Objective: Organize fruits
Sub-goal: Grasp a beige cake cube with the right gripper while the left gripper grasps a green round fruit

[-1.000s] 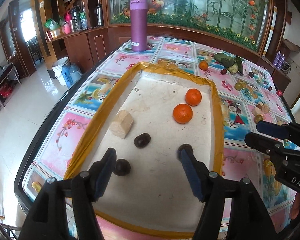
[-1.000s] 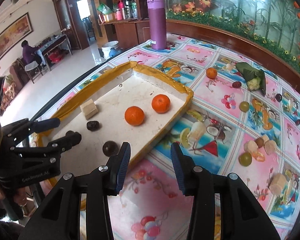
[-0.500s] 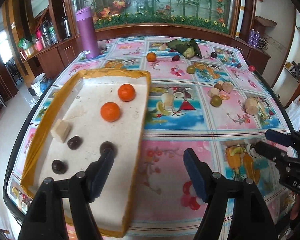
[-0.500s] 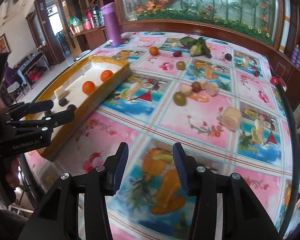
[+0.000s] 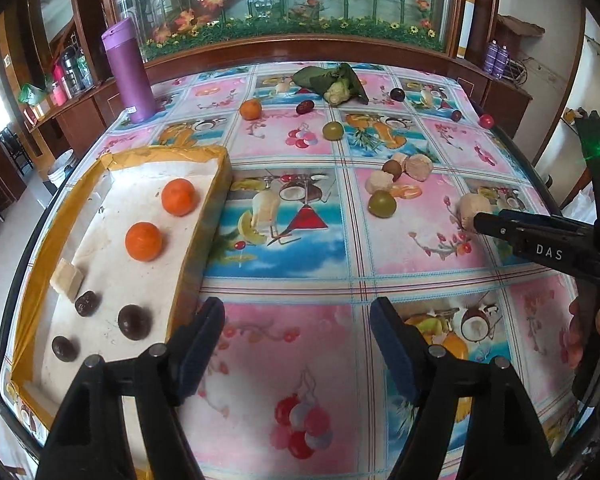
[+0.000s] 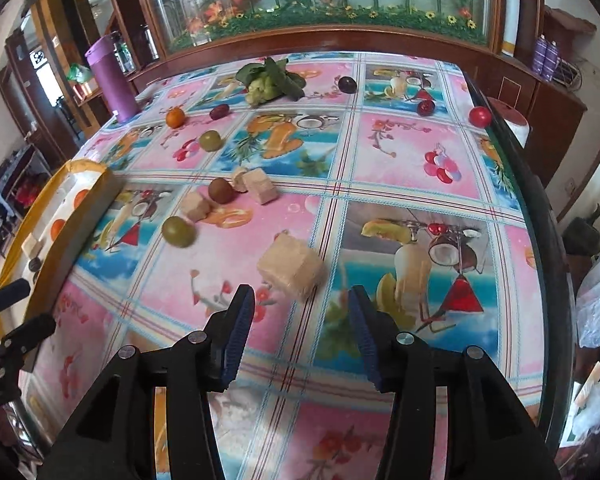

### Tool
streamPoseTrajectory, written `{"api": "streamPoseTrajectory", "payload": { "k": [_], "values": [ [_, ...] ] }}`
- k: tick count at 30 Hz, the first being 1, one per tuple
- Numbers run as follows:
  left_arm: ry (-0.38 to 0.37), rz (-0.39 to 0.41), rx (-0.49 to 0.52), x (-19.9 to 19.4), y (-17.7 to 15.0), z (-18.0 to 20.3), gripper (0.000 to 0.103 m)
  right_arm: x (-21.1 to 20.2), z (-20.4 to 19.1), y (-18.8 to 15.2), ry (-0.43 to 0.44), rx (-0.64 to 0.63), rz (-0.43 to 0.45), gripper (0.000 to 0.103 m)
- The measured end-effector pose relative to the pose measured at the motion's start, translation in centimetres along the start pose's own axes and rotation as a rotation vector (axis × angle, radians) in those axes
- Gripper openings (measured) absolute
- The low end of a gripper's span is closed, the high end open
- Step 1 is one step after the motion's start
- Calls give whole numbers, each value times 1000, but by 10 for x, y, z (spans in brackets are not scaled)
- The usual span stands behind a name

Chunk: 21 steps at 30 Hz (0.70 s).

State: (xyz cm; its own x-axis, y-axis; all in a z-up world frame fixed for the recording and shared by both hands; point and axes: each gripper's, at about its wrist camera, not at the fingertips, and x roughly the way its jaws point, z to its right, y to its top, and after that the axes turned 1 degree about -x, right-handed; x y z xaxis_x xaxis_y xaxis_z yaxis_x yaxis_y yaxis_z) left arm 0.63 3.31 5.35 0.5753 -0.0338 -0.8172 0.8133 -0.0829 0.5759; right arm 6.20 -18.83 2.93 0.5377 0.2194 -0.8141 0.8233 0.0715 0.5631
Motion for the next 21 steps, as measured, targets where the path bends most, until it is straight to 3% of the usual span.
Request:
{"api": "streamPoseTrajectory", "payload": {
  "k": [4, 5, 7, 12, 17, 18, 21],
  "values": [
    [2, -25, 9, 16, 12, 13, 78, 18, -3, 6, 8, -59, -14, 48],
    [2, -28, 11, 19, 15, 16, 78, 20, -3, 6, 20, -63, -11, 42],
    [-12, -25, 7, 26, 24, 22, 78, 21, -4, 8, 32, -81, -2, 40],
    [-62, -48, -13, 52, 45, 39, 78, 5, -1, 3, 63, -89, 42, 39],
    [-57, -34, -21, 76, 60, 50, 78, -6, 3, -5, 73, -105, 53, 39],
    [-57, -39, -24, 80, 61, 51, 76, -6, 4, -6, 76, -102, 52, 39],
    [-71, -51, -34, 89, 62, 54, 54, -9, 11, -9, 93, -68, 56, 39]
  ]
}}
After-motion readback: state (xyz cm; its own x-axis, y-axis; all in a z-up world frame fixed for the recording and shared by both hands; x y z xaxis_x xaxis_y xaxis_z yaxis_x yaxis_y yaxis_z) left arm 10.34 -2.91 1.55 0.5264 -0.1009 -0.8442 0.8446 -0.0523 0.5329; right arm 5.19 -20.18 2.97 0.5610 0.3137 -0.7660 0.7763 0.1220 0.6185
